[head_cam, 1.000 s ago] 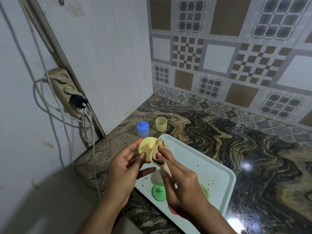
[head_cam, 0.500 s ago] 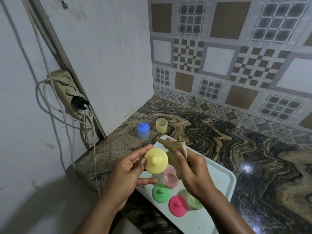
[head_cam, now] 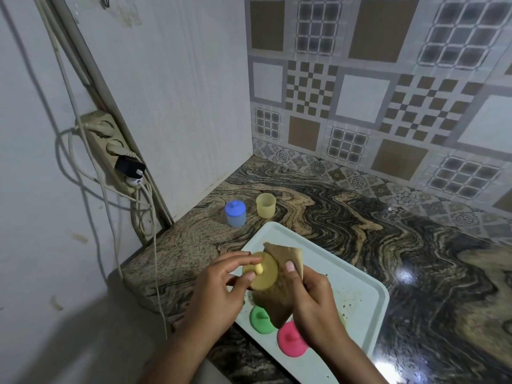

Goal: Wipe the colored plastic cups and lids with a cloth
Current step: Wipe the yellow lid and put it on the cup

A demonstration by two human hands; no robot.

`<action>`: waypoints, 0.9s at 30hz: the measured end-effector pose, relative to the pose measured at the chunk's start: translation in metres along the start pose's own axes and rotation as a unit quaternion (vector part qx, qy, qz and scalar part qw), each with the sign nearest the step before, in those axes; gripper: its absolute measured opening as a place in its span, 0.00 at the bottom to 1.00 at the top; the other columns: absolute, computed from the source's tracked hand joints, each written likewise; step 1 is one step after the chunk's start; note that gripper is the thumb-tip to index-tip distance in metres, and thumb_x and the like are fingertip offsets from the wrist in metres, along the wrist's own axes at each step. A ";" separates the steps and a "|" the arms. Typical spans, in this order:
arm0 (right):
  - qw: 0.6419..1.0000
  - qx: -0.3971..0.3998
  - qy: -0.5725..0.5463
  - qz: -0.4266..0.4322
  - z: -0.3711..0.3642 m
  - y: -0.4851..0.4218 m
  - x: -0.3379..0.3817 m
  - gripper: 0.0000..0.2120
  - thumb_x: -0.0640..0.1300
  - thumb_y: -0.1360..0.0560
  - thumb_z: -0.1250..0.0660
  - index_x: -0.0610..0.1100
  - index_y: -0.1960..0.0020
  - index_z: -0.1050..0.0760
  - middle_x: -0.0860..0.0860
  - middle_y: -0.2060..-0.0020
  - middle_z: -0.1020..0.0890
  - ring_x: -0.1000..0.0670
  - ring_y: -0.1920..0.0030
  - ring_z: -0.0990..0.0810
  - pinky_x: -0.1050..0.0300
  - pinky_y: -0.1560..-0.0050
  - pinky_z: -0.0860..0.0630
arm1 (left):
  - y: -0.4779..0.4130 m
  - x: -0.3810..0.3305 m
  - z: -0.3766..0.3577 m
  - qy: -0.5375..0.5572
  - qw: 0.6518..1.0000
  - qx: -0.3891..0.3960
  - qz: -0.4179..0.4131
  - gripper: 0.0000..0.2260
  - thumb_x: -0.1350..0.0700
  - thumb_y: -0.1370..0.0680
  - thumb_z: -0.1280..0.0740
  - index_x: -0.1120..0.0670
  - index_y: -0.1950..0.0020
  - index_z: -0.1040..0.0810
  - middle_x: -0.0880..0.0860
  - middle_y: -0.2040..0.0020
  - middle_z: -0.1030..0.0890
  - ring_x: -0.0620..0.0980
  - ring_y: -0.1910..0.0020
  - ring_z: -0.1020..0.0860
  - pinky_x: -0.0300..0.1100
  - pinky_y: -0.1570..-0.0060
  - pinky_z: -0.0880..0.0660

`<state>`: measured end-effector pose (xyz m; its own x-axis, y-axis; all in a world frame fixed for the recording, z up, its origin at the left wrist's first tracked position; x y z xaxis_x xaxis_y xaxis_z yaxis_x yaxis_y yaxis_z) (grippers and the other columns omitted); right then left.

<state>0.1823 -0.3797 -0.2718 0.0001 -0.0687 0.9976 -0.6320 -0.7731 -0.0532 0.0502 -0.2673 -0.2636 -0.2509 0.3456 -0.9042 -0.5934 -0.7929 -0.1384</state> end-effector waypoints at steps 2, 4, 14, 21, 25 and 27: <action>1.000 0.008 0.000 -0.012 -0.001 -0.002 -0.002 0.23 0.42 0.14 0.41 0.45 0.67 0.24 0.51 0.78 0.23 0.53 0.77 0.26 0.61 0.72 0.31 | 0.000 0.000 0.002 -0.055 0.998 -0.002 -0.035 0.14 0.60 0.25 0.24 0.40 0.49 0.15 0.35 0.44 0.19 0.37 0.46 0.19 0.30 0.51 0.23; 1.000 0.008 0.016 -0.016 -0.001 -0.003 -0.005 0.23 0.50 0.16 0.40 0.46 0.68 0.24 0.47 0.78 0.26 0.48 0.76 0.28 0.55 0.73 0.33 | -0.001 0.003 0.003 -0.108 0.993 0.007 -0.049 0.10 0.54 0.27 0.23 0.40 0.50 0.15 0.35 0.45 0.20 0.35 0.44 0.22 0.27 0.51 0.26; 0.995 -0.022 0.095 -0.032 0.009 -0.039 -0.011 0.22 0.49 0.15 0.39 0.36 0.63 0.22 0.49 0.77 0.25 0.53 0.74 0.28 0.56 0.72 0.33 | -0.037 0.010 -0.008 -0.142 0.986 0.014 -0.084 0.07 0.46 0.28 0.24 0.42 0.51 0.16 0.40 0.54 0.20 0.45 0.59 0.22 0.35 0.62 0.24; 0.984 -0.092 0.152 -0.005 0.010 -0.129 -0.013 0.22 0.55 0.18 0.40 0.40 0.63 0.29 0.37 0.71 0.23 0.47 0.72 0.25 0.48 0.71 0.30 | -0.147 0.017 -0.028 -0.156 0.984 -0.052 -0.065 0.07 0.52 0.27 0.25 0.47 0.50 0.16 0.42 0.59 0.19 0.36 0.65 0.24 0.36 0.64 0.26; 0.974 -0.089 0.209 0.008 0.006 -0.174 -0.014 0.20 0.48 0.16 0.40 0.39 0.63 0.28 0.42 0.73 0.25 0.52 0.73 0.30 0.54 0.69 0.35 | -0.195 0.025 -0.036 -0.193 0.978 -0.064 -0.036 0.06 0.51 0.25 0.27 0.47 0.49 0.17 0.42 0.56 0.18 0.42 0.58 0.21 0.38 0.60 0.25; 0.973 -0.089 0.211 0.009 0.004 -0.193 -0.019 0.19 0.47 0.15 0.40 0.35 0.59 0.26 0.38 0.70 0.23 0.49 0.71 0.29 0.57 0.71 0.37 | -0.215 0.031 -0.041 -0.217 0.973 -0.067 -0.028 0.06 0.51 0.25 0.28 0.47 0.49 0.17 0.44 0.53 0.17 0.44 0.57 0.21 0.38 0.60 0.28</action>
<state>0.3074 -0.2314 -0.2810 -0.3069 0.2119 0.9278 -0.7529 -0.6504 -0.1005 0.2014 -0.1070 -0.2785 -0.5379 0.5475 -0.6411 -0.5178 -0.8146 -0.2613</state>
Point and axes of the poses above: each hand's wrist, its own y-axis away from the middle knuckle, its own z-axis out of the back of the hand, x = y × z, the point moved 3 cm from there along -y, towards the middle knuckle
